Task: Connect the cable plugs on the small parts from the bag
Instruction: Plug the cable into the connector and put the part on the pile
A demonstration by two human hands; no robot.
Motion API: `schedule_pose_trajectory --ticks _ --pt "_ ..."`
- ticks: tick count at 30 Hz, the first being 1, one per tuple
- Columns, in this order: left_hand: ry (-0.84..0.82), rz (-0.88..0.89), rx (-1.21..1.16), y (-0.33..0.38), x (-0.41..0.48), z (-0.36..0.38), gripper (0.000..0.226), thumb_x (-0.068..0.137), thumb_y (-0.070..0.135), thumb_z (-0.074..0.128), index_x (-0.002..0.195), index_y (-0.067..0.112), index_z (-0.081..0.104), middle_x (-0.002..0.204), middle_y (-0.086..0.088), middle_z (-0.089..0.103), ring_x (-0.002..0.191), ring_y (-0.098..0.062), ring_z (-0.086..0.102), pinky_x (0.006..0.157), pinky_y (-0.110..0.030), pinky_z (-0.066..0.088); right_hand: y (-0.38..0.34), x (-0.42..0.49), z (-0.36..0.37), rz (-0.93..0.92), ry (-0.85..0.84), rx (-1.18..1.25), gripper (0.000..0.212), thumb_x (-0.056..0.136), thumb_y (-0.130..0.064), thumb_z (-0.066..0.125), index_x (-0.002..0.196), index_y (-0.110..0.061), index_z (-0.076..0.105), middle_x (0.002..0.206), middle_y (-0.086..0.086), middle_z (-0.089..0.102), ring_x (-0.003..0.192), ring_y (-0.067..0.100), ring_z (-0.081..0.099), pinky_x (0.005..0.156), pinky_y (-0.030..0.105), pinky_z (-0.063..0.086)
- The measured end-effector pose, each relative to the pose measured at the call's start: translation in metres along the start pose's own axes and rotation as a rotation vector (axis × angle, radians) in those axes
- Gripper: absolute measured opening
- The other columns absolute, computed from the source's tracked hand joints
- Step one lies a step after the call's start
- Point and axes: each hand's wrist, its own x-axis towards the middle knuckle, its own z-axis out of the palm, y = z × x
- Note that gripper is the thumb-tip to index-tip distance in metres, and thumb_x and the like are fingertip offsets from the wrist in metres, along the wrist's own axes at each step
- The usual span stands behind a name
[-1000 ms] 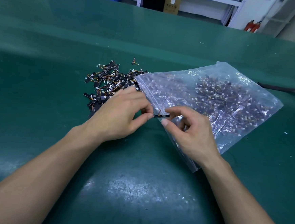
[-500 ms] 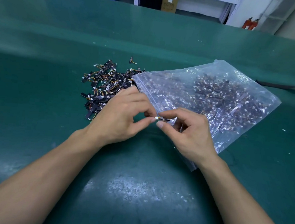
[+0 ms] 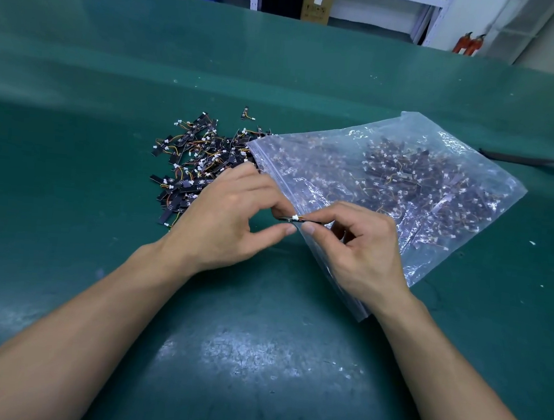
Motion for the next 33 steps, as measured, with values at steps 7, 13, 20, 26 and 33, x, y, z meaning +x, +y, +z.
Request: schedule_pose_trajectory --ticks 7,13,20,26,33 --pt "0.031 0.024 0.019 -0.0007 0.0005 0.0000 0.008 0.091 0.018 0.075 0.086 0.012 0.074 0.083 0.003 0.068 0.075 -0.019 0.049 0.072 -0.038 0.047 -0.0002 -0.0006 0.0012 0.036 -0.009 0.004 0.011 0.083 -0.017 0.082 0.093 -0.018 0.079 0.078 -0.019 0.067 0.053 0.010 0.053 0.059 0.007 0.036" --pt "0.026 0.000 -0.018 -0.0001 -0.0008 -0.0013 0.009 0.089 0.023 0.077 0.090 0.014 0.075 0.088 0.005 0.069 0.080 -0.020 0.053 0.078 -0.038 0.048 -0.0005 0.0003 0.0015 0.011 -0.005 0.036 0.005 0.086 -0.012 0.077 0.087 -0.017 0.079 0.076 -0.023 0.064 0.058 0.003 0.052 0.058 0.009 0.035" --pt "0.025 0.002 -0.002 0.0009 -0.0001 -0.0019 0.003 0.089 0.014 0.077 0.088 0.011 0.076 0.084 0.003 0.069 0.077 -0.012 0.044 0.076 -0.027 0.042 -0.0015 -0.0014 0.0039 0.067 -0.008 0.050 0.019 0.081 -0.026 0.079 0.099 -0.031 0.074 0.082 -0.015 0.072 0.050 0.011 0.051 0.057 0.009 0.037" --pt "0.010 -0.015 -0.051 0.0021 -0.0003 -0.0021 0.006 0.088 0.019 0.077 0.090 0.014 0.077 0.086 0.005 0.070 0.077 -0.015 0.050 0.077 -0.030 0.044 -0.0003 0.0001 0.0040 0.001 0.000 0.013 0.009 0.086 -0.010 0.079 0.086 -0.018 0.079 0.072 -0.033 0.062 0.056 -0.001 0.053 0.058 0.006 0.033" --pt "0.075 -0.097 -0.162 0.0030 -0.0018 0.0017 0.005 0.086 0.016 0.077 0.082 0.013 0.076 0.080 0.006 0.070 0.075 -0.017 0.054 0.072 -0.029 0.046 -0.0045 -0.0017 0.0042 0.068 0.000 0.099 0.012 0.085 -0.031 0.076 0.093 -0.039 0.072 0.076 -0.026 0.067 0.051 0.006 0.050 0.056 0.009 0.036"
